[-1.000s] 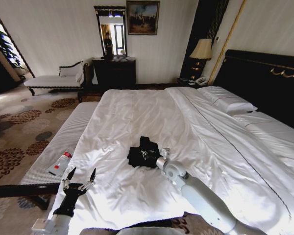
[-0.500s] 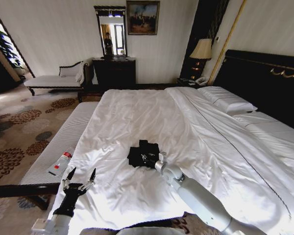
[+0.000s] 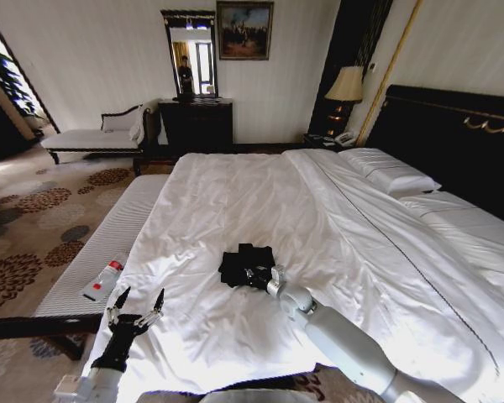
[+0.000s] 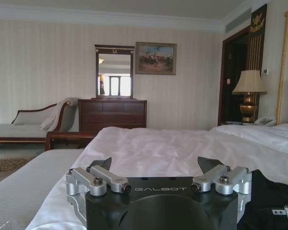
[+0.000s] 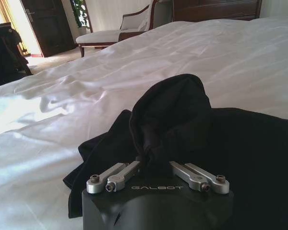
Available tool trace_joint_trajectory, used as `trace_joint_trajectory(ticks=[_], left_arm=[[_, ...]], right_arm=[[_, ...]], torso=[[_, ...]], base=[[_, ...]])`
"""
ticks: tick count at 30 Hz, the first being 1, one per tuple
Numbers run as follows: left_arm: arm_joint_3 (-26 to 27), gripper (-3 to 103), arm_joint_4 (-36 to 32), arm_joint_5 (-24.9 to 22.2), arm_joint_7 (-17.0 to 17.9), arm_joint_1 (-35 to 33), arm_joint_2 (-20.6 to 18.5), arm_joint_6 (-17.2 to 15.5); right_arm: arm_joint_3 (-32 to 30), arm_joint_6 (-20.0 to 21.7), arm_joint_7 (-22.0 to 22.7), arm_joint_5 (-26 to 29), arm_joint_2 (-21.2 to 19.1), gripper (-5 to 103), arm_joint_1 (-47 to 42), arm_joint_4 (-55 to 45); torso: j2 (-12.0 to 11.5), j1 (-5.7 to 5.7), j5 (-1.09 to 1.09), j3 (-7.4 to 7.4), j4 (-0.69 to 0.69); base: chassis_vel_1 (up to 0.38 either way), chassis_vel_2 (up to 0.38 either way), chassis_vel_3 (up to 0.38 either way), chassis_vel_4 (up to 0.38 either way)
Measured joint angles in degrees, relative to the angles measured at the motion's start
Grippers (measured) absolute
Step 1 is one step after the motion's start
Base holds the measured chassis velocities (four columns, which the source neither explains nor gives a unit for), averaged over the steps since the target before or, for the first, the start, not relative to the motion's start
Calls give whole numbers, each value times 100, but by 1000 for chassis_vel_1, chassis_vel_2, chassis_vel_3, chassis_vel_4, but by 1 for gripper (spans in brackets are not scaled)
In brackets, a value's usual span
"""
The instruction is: Fold the clothes on the bed.
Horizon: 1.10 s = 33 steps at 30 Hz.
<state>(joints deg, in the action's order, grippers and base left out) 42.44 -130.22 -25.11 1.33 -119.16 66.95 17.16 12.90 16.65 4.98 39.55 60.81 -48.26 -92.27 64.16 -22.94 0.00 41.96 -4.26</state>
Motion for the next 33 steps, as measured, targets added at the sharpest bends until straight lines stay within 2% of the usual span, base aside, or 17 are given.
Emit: trace_joint_trajectory(ticks=[2,4,5,8,10,14,15,16,17,19,20,24,27,28,30,33], left_arm=[[0,100,0,0,0,0,0,0],[0,100,0,0,0,0,0,0],[0,100,0,0,0,0,0,0],[0,100,0,0,0,0,0,0],[0,100,0,0,0,0,0,0],[0,100,0,0,1,0,0,0],[0,100,0,0,1,0,0,0],[0,100,0,0,0,0,0,0],[0,100,0,0,0,0,0,0],[0,100,0,0,0,0,0,0],[0,100,0,0,0,0,0,0],[0,100,0,0,0,0,0,0],[0,100,0,0,0,0,0,0],[0,100,0,0,0,0,0,0],[0,100,0,0,0,0,0,0],[0,100,0,0,0,0,0,0]], right_arm=[[20,7,1,5,0,3,15,-27],[25,21,22,49,-29,12,15,-135],[25,21,22,49,-29,12,15,-135],[34,49,63,115,-101,28,-9,-320],[35,59,71,123,-119,28,-17,-364],[14,101,139,215,-215,49,-93,-654],[14,101,139,215,-215,49,-93,-654],[-2,112,150,243,-242,54,-121,-744],[-20,133,167,280,-269,54,-148,-849],[-73,172,207,371,-312,65,-198,-1110],[-73,172,207,371,-312,65,-198,-1110],[-307,204,253,575,-329,87,-223,-1508],[-455,178,265,607,-335,92,-191,-1568],[-500,139,267,573,-334,97,-175,-1553],[-562,80,271,476,-325,99,-150,-1469],[-608,-232,314,-182,-163,100,-56,-807]], torso=[[0,0,-1,0,0],[0,0,-1,0,0],[0,0,-1,0,0],[0,0,0,0,0],[0,0,0,0,0],[0,0,-1,0,0],[0,0,-1,0,0],[0,0,0,0,0],[0,0,0,0,0],[0,0,0,0,0],[0,0,0,0,0],[0,0,0,0,0],[1,0,-1,0,0],[0,0,-1,0,0],[1,0,-1,0,0],[1,0,-1,0,-1]], base=[[0,0,0,0],[0,0,0,0],[0,0,0,0],[0,0,0,0],[0,0,0,0],[0,0,0,0],[0,0,0,0],[0,0,0,0],[0,0,0,0],[0,0,0,0],[0,0,0,0],[0,0,0,0],[0,0,0,0],[0,0,0,0],[0,0,0,0],[0,0,0,0]])
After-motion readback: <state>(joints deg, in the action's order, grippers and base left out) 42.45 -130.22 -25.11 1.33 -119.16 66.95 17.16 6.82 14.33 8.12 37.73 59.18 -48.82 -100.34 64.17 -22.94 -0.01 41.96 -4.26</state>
